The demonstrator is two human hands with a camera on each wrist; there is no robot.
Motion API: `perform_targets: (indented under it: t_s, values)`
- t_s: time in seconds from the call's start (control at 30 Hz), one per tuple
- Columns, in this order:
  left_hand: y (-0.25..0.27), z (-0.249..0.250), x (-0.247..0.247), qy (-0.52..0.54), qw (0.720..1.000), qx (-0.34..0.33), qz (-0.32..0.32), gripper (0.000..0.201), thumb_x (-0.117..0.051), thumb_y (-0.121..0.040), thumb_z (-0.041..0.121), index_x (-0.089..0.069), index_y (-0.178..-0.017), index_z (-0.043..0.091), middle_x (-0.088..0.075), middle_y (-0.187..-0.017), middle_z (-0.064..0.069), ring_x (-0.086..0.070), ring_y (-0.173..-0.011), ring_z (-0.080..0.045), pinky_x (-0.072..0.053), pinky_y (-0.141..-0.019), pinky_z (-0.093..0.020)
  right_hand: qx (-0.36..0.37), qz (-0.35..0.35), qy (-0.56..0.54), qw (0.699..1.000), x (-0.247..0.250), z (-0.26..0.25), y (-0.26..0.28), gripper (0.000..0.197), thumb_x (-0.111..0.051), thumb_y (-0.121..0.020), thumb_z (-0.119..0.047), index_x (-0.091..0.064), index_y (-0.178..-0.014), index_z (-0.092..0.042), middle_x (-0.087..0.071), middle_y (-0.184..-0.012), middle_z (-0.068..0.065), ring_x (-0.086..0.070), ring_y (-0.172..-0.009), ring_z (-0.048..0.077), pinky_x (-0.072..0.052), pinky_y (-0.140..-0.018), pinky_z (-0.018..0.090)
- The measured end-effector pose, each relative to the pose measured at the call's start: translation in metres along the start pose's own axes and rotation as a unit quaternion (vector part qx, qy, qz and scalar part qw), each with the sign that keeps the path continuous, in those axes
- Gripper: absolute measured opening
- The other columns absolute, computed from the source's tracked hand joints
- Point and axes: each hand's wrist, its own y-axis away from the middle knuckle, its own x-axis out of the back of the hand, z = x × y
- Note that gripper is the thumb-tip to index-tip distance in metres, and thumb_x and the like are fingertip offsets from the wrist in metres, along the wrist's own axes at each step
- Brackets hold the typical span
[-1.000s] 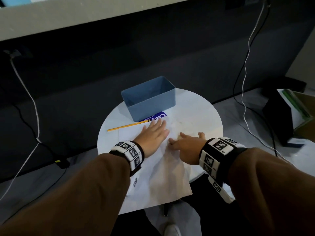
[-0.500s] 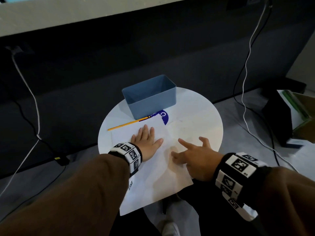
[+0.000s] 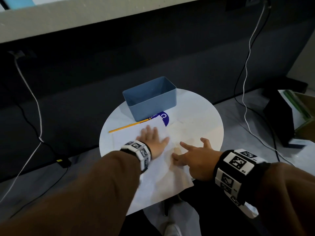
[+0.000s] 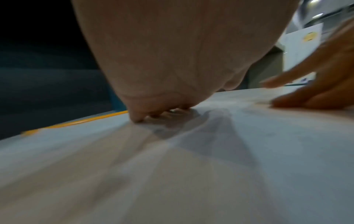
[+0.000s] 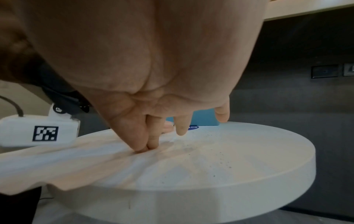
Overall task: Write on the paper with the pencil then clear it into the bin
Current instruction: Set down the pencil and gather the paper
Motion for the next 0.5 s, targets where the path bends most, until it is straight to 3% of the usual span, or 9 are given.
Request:
perform_targets:
  t_s: [0.1,0.17,0.3,0.4,0.43,0.5]
  values:
    - [0.019,0.042,0.001,0.031,0.980,-0.188,-0.063,0.059,-0.023,-0.109,0.041,0.001,-0.160,0.022,0.020,-0.164,-0.003,0.019,-0.151,-0.023,0.008,-0.122,-0.049,-0.005,0.009,-0.008,1.000,0.002,0.000,0.001,0.074,-0.035,-0.091,-0.002,-0.038,-0.152,-0.043,-0.041,-0.157,-0.013,-0.013,-0.155,0.014,0.003,-0.115,0.069]
    - [0.027,0.049,0.013,0.127,0.963,-0.225,-0.082,0.051,-0.017,-0.111,0.021,-0.004,-0.160,0.019,0.012,-0.166,-0.001,0.013,-0.152,-0.020,0.005,-0.123,-0.048,-0.004,-0.003,-0.014,1.000,0.001,-0.001,0.001,0.075,-0.034,-0.092,-0.002,-0.034,-0.154,-0.043,-0.032,-0.163,-0.015,-0.005,-0.157,0.014,0.006,-0.115,0.069]
    - [0.012,0.003,0.032,0.123,0.986,-0.117,0.003,0.055,-0.020,-0.101,-0.007,-0.023,-0.154,0.006,-0.008,-0.163,-0.020,-0.006,-0.152,-0.038,-0.013,-0.121,-0.051,-0.002,-0.022,-0.015,1.000,0.003,0.000,0.001,0.075,-0.030,-0.091,0.000,-0.031,-0.156,-0.039,-0.030,-0.162,-0.021,0.002,-0.157,0.013,0.004,-0.115,0.069]
    - [0.013,-0.042,0.044,0.026,0.999,-0.003,0.040,0.040,-0.034,-0.103,0.014,-0.045,-0.140,0.004,-0.037,-0.151,-0.020,-0.038,-0.138,-0.035,-0.033,-0.112,-0.038,-0.005,-0.043,-0.007,0.999,0.006,0.000,0.002,0.074,-0.030,-0.095,-0.002,-0.024,-0.159,-0.038,-0.029,-0.163,-0.019,0.004,-0.157,0.012,0.002,-0.117,0.069]
    - [0.016,-0.057,0.045,-0.036,0.999,0.008,0.040,0.039,-0.036,-0.102,0.022,-0.051,-0.134,0.006,-0.046,-0.147,-0.017,-0.046,-0.131,-0.033,-0.039,-0.106,-0.036,-0.005,-0.050,-0.006,0.999,0.008,0.000,0.002,0.073,-0.031,-0.096,-0.003,-0.023,-0.159,-0.038,-0.027,-0.164,-0.019,0.004,-0.157,0.012,0.001,-0.118,0.068]
    - [0.022,-0.076,0.043,-0.094,0.995,0.045,0.012,0.038,-0.036,-0.100,0.023,-0.055,-0.129,0.009,-0.054,-0.138,-0.013,-0.054,-0.122,-0.031,-0.046,-0.099,-0.036,0.001,-0.043,-0.013,0.999,0.012,-0.002,0.003,0.067,-0.033,-0.100,-0.006,-0.025,-0.159,-0.036,-0.024,-0.165,-0.019,0.002,-0.157,0.010,-0.003,-0.120,0.064]
